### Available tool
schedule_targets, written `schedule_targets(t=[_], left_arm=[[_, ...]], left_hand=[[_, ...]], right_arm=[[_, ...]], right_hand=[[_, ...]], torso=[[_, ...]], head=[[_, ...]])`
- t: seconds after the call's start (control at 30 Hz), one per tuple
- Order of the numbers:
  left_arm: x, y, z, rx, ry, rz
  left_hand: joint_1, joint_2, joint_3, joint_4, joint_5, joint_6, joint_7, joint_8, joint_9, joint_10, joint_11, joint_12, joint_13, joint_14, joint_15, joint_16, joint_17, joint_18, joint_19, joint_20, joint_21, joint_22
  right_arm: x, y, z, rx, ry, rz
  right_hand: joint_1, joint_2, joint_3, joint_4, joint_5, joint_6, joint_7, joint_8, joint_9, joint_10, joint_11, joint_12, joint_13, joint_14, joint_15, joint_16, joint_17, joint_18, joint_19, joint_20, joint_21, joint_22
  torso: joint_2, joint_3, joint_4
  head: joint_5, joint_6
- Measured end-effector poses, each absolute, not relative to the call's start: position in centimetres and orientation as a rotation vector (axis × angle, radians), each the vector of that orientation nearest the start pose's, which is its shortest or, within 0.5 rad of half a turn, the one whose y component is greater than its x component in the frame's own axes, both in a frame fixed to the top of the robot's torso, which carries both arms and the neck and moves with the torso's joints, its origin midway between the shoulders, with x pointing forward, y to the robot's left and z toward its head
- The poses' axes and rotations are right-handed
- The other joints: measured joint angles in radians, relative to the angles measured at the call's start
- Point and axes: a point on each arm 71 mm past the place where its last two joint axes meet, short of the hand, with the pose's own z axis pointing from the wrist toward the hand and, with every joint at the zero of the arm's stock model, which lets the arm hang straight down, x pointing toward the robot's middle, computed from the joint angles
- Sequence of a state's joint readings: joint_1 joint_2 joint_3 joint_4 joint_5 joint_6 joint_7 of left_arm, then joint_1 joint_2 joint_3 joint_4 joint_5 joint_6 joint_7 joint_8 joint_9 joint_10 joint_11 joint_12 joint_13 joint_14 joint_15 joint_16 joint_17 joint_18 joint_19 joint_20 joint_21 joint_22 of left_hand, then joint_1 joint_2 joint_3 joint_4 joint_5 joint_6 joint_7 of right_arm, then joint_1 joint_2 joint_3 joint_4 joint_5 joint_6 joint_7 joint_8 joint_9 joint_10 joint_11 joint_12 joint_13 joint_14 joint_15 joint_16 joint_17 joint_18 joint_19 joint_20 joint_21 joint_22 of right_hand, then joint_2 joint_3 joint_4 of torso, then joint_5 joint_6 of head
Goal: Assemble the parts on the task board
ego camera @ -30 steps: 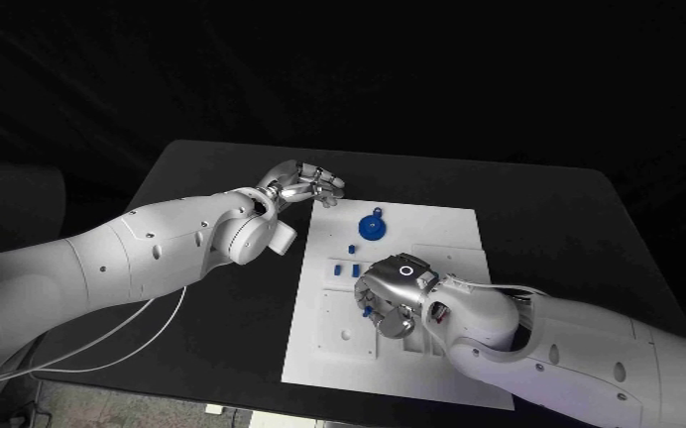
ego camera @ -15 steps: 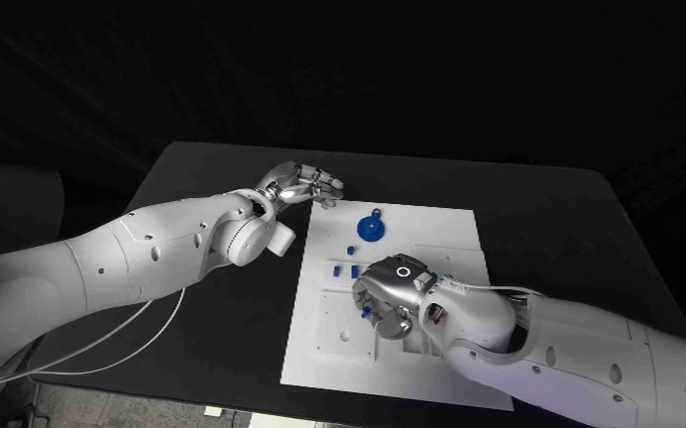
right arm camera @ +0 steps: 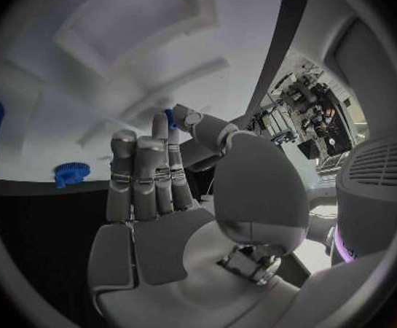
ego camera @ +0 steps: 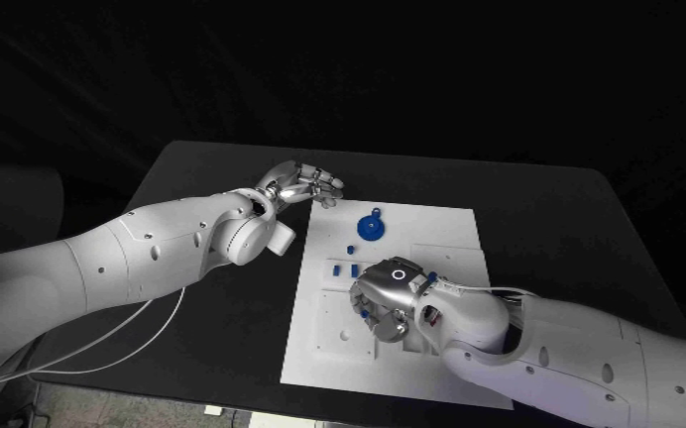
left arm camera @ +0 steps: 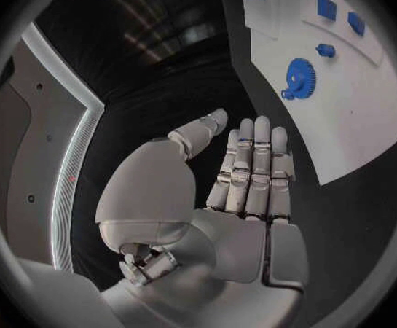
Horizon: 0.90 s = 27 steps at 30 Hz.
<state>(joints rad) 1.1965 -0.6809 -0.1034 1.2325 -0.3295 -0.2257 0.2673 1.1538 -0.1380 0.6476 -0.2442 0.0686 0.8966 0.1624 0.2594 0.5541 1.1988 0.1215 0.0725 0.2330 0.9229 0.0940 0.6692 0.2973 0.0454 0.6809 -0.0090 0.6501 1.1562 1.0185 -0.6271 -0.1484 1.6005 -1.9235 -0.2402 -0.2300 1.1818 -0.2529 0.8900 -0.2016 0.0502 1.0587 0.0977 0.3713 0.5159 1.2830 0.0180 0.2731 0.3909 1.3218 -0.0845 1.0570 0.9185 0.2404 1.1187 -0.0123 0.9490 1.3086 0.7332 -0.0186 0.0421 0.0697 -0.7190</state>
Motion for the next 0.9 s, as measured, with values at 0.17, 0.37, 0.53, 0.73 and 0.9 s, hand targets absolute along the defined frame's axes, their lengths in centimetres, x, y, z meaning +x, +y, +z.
schedule_targets(t=[0.17, 0.37, 0.53, 0.73, 0.9], left_arm=[[52.7, 20.4, -22.4, -0.821, 1.672, -1.293], [52.7, 20.5, -22.4, -0.822, 1.672, -1.292], [52.7, 20.5, -22.4, -0.822, 1.673, -1.291], [52.7, 20.6, -22.4, -0.823, 1.673, -1.289], [52.8, 20.7, -22.4, -0.824, 1.672, -1.288]], left_hand=[[0.0, 0.0, -0.004, 0.004, 0.0, -0.003, -0.003, 0.0, -0.002, 0.0, 0.0, 0.0, -0.002, 0.008, 0.0, -0.004, 0.012, 0.0, 0.018, 0.002, 0.004, 0.008], [0.0, 0.0, -0.005, 0.005, 0.0, -0.004, -0.004, 0.0, -0.002, 0.0, 0.0, 0.0, -0.003, 0.013, -0.002, -0.004, 0.019, -0.001, 0.029, 0.0, 0.008, 0.013], [0.0, 0.0, -0.005, 0.005, 0.0, -0.004, -0.004, 0.002, -0.004, 0.0, 0.0, 0.0, -0.004, 0.013, -0.002, -0.009, 0.021, -0.001, 0.029, 0.0, 0.008, 0.014], [0.0, 0.0, -0.005, 0.005, 0.0, -0.004, -0.004, 0.004, -0.004, 0.0, 0.0, 0.0, -0.005, 0.013, -0.002, -0.009, 0.023, -0.001, 0.029, 0.0, 0.008, 0.015], [0.0, 0.0, -0.005, 0.005, 0.0, -0.004, -0.004, 0.004, -0.005, 0.0, 0.0, 0.0, -0.004, 0.013, -0.002, -0.015, 0.024, -0.002, 0.029, 0.0, 0.008, 0.015]], right_arm=[[38.8, -7.1, -28.5, -0.68, 1.711, 0.669], [38.9, -7.3, -28.6, -0.662, 1.715, 0.674], [38.8, -7.7, -28.6, -0.634, 1.719, 0.687], [38.8, -8.5, -28.5, -0.596, 1.715, 0.701], [38.4, -9.5, -28.0, -0.561, 1.712, 0.719]], right_hand=[[0.0, 0.0, 0.003, -0.003, 0.02, 0.0, 0.0, -0.001, 0.0, 0.0, 0.0, -0.007, 0.0, -0.002, -0.002, 0.0, -0.003, 0.0, 0.0, 0.0, 0.0, 0.0], [-0.044, -0.037, -0.016, 0.004, 0.035, -0.031, 0.015, -0.026, -0.006, -0.037, 0.021, -0.047, -0.011, -0.009, 0.003, 0.001, -0.011, 0.0, 0.0, 0.0, -0.002, 0.0], [-0.063, -0.044, -0.073, -0.028, 0.029, -0.113, 0.043, -0.075, -0.028, -0.124, 0.054, -0.099, -0.017, -0.002, 0.04, 0.002, -0.013, 0.0, -0.006, -0.002, -0.002, 0.0], [-0.087, -0.047, -0.123, -0.057, 0.019, -0.175, 0.08, -0.099, -0.039, -0.176, 0.079, -0.143, -0.07, -0.011, 0.062, 0.002, -0.015, -0.008, -0.012, -0.003, -0.002, 0.0], [-0.087, -0.047, -0.135, -0.06, 0.012, -0.176, 0.081, -0.099, -0.039, -0.181, 0.084, -0.143, -0.071, -0.011, 0.062, 0.002, -0.015, -0.008, -0.013, -0.002, -0.002, 0.0]], torso=[[0.0, -0.0002, 0.0004], [0.0, -0.0005, 0.0], [0.0, -0.0004, -0.0003], [0.0, -0.0003, -0.0005], [0.0, 0.0, -0.0005]], head=[[0.0, -0.001], [0.001, -0.001], [0.0, 0.001], [-0.004, 0.004], [-0.007, 0.007]])
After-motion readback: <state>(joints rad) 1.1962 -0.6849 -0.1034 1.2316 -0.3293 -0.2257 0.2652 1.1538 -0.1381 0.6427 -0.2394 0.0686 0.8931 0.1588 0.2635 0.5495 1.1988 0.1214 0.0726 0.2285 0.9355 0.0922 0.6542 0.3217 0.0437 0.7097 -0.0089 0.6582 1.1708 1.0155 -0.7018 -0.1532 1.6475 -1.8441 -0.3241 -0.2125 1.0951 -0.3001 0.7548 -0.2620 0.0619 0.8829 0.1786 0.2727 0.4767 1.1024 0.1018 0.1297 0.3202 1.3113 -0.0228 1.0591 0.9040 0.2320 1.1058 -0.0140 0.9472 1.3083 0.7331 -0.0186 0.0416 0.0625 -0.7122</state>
